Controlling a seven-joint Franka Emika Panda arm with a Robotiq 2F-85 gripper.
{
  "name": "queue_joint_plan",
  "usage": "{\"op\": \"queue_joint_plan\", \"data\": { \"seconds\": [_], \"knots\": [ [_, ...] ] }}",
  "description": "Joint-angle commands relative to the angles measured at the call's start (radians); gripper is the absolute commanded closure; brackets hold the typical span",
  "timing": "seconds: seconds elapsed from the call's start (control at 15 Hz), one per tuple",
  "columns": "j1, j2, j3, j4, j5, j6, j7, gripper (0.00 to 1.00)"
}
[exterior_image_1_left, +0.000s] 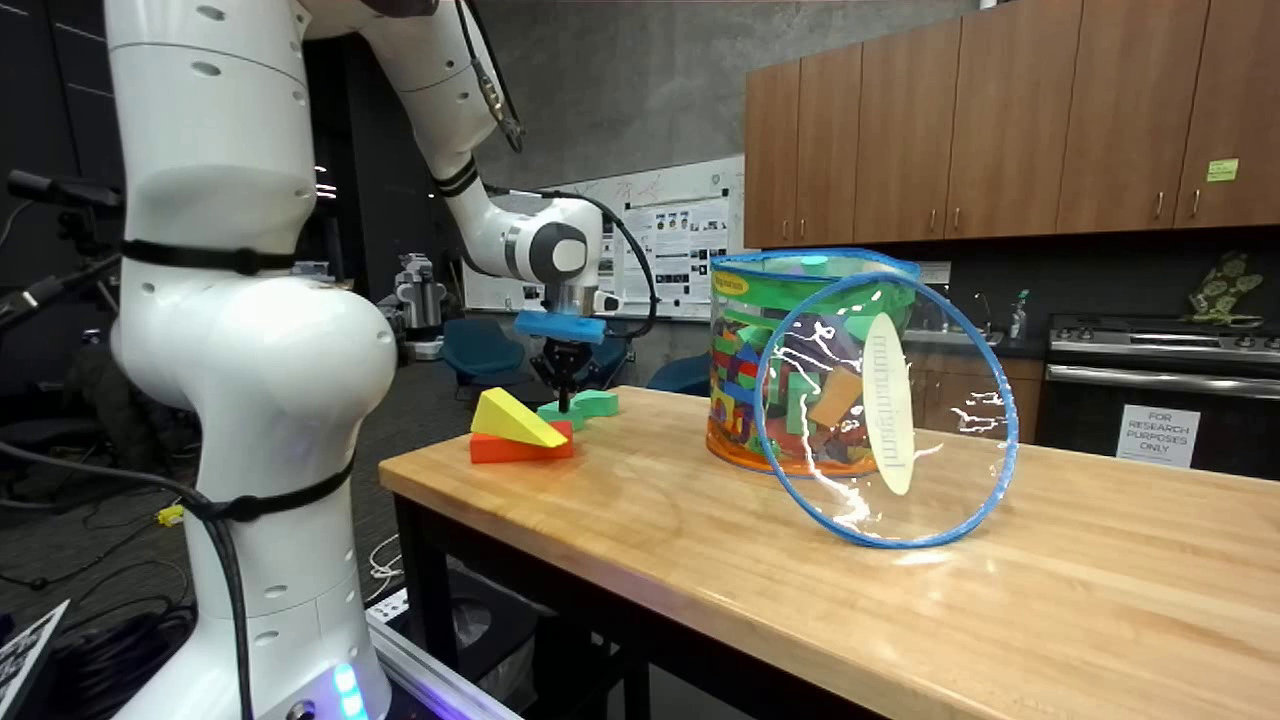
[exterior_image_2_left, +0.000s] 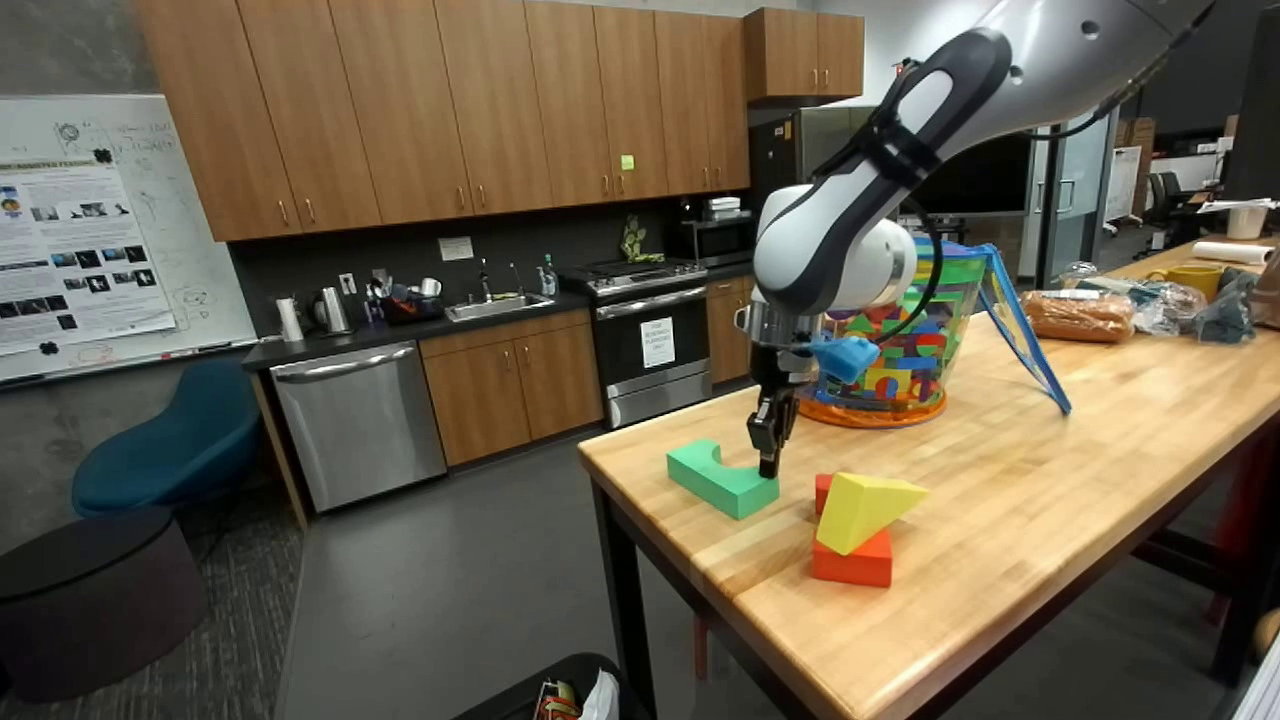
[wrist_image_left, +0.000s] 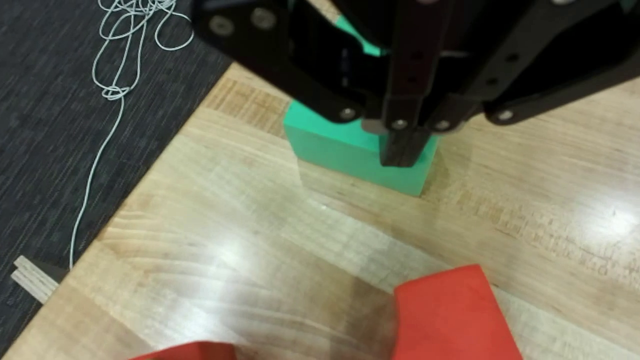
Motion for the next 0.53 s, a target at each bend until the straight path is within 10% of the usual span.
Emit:
{"op": "queue_joint_plan", "data": {
  "seconds": [0.0,0.47],
  "knots": [
    [-0.006,0.025,0.003,-0.002,-0.008,0.056,0.001,1.0],
    [-0.045,0.068,-0.026,0.047,-0.078,0.132,0.042,1.0]
  ]
}}
